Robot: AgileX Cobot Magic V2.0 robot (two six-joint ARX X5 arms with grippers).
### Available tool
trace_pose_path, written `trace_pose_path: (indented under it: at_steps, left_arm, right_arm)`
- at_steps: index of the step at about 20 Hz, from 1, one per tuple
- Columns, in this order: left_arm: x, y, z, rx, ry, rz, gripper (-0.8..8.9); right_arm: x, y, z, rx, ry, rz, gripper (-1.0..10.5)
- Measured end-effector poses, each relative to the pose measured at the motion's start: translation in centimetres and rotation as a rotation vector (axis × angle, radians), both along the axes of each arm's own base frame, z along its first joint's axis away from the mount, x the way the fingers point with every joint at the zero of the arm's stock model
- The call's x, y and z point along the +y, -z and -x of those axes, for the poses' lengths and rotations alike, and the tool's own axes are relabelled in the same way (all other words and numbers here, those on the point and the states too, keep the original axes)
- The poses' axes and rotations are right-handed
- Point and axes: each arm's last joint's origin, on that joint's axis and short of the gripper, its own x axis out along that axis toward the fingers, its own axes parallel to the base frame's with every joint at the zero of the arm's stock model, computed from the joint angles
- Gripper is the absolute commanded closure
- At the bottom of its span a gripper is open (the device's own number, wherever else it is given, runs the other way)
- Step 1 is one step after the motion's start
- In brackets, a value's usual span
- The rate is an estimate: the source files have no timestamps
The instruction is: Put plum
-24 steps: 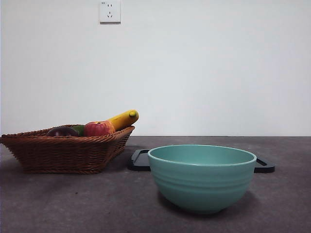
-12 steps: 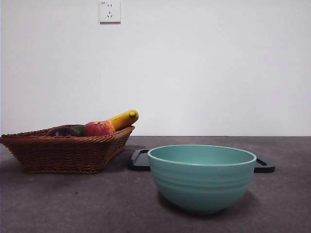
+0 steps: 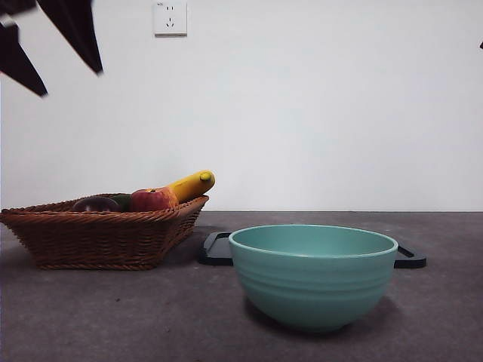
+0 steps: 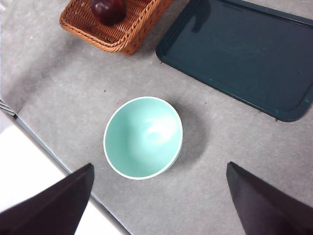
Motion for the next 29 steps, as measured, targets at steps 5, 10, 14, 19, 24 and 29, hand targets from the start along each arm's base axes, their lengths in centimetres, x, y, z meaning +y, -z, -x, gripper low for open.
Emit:
trace_pose_path:
  at_steps: [5,10,14,19,24,29]
  left_arm:
    - [-1.4,3.4,-3.6,0.029,0.026,-0.054,3.55]
    - [-2.1,7.3,-6.3,0.1,0.045,-0.114,3.82]
    - [-2.5,9.5,-7.3,0.152,0.067,-0.142,3.81]
    - [-2.6,10.9,-8.1,0.164,0.066,-0.196,3.8]
    - [-2.8,12.4,-8.5,0.201,0.079,-0.211,3.81]
    - [-2.8,12.5,-8.5,0.206,0.082,-0.213,5.2]
  right_arm:
    - [0.0,0.0,0.0,0.0,0.0,0.0,5.1]
    - [0.0,0.0,0.0,-0.003,0.0,0.0,5.1]
    - [0.0,0.0,0.0,-0.007,0.0,-0.002,5.1]
    - [0.0,0.0,0.0,-0.007,0.0,-0.002,5.1]
    - [0.0,-0.1,-0.1,-0.012,0.0,-0.003,5.1]
    - [0.0,-0.1,-0.1,-0.017,0.0,-0.004,5.1]
